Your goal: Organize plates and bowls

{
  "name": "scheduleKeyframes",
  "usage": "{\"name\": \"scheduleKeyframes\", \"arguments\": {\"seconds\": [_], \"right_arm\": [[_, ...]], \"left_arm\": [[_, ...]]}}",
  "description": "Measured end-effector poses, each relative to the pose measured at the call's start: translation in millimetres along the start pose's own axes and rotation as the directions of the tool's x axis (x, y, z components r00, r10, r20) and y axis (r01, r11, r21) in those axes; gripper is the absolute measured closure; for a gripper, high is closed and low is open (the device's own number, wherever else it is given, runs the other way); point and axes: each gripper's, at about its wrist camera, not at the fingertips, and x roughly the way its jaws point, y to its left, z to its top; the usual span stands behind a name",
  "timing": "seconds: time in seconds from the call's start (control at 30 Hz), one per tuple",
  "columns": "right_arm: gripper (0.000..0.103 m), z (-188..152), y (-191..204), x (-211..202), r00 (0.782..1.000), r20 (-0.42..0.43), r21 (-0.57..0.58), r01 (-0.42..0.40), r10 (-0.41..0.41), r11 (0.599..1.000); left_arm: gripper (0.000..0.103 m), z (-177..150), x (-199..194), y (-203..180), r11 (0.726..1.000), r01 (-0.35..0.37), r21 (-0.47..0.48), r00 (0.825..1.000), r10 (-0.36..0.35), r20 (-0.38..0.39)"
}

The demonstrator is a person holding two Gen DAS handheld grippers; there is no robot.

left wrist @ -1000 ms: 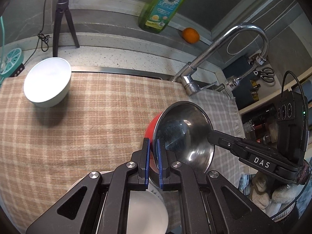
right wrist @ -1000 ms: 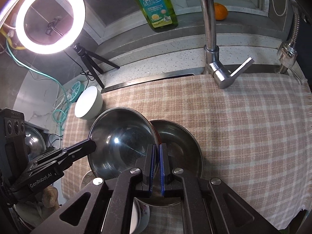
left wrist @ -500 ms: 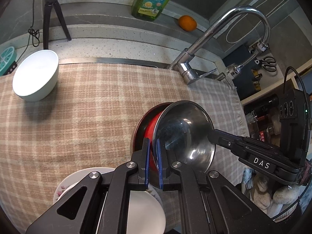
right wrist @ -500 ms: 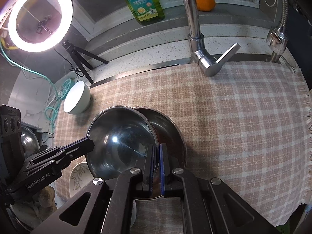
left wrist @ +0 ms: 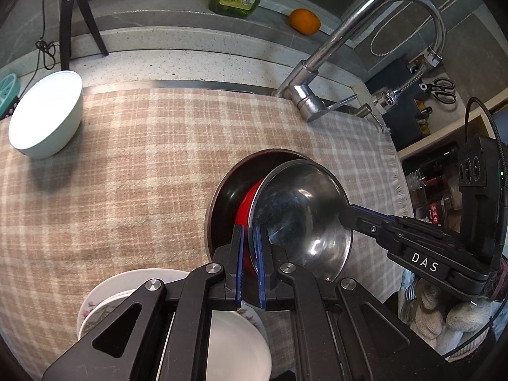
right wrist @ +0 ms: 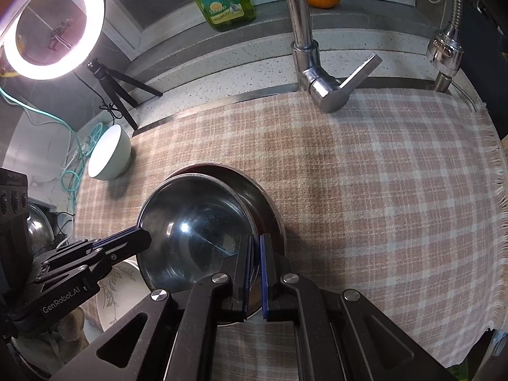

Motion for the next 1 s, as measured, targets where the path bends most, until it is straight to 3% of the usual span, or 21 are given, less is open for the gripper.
{"name": "scheduleKeyframes", "arguments": {"seconds": [1.0], "right_arm": [[0.098,0.8,0.6,23.2,0.999,-0.021,-0.012,0.035,-0.035,0.999]], "left_arm": [[0.098,-1.3,18.6,4.1,0.999,-0.041,0.009,0.999,0.041,-0.030]]}}
